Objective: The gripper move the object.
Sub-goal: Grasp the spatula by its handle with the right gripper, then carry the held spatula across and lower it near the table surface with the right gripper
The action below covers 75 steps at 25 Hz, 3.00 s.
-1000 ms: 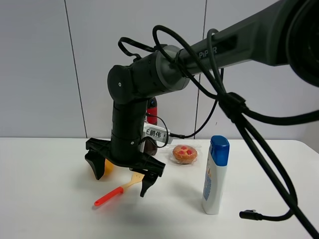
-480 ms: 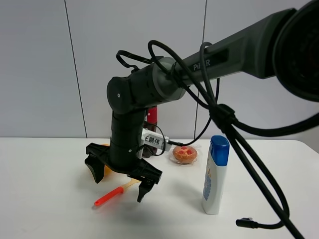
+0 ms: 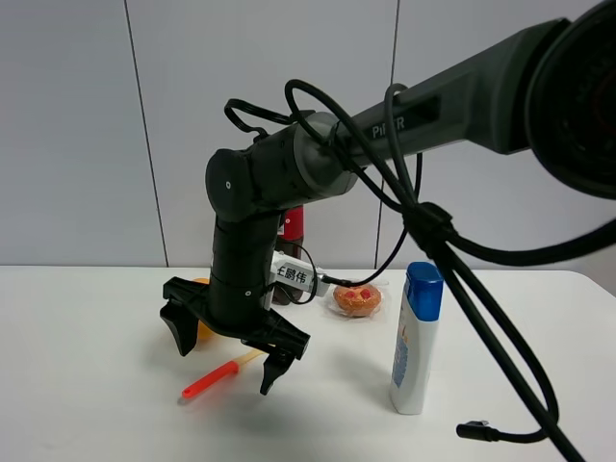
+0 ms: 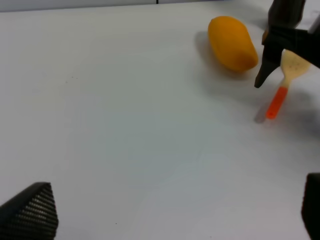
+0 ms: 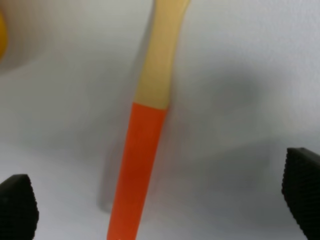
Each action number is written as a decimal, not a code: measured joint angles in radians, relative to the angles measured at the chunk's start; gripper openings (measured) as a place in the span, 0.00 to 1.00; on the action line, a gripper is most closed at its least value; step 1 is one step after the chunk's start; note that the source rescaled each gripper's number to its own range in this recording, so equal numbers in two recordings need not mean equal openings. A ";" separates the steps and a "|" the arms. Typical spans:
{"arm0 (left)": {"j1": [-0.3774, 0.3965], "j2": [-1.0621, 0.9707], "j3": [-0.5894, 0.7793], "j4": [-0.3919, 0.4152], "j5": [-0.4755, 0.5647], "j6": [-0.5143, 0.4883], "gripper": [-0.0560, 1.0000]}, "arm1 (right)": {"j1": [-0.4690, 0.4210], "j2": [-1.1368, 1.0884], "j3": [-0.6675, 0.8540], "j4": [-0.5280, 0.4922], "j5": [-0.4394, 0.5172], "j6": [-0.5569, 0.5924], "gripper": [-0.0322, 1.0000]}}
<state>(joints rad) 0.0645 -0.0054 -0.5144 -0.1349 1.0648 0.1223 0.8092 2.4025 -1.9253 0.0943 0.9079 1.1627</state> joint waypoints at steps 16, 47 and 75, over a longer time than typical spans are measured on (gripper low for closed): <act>0.000 0.000 0.000 0.000 0.000 0.001 1.00 | 0.004 0.013 0.000 -0.019 0.008 0.000 1.00; 0.000 0.000 0.000 0.000 0.000 0.001 1.00 | -0.002 0.035 0.000 -0.026 0.055 -0.030 0.81; 0.000 0.000 0.000 -0.003 0.000 0.001 1.00 | -0.002 0.035 -0.001 -0.027 0.052 -0.098 0.03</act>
<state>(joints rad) 0.0645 -0.0054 -0.5144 -0.1379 1.0648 0.1236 0.8076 2.4371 -1.9265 0.0678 0.9597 1.0651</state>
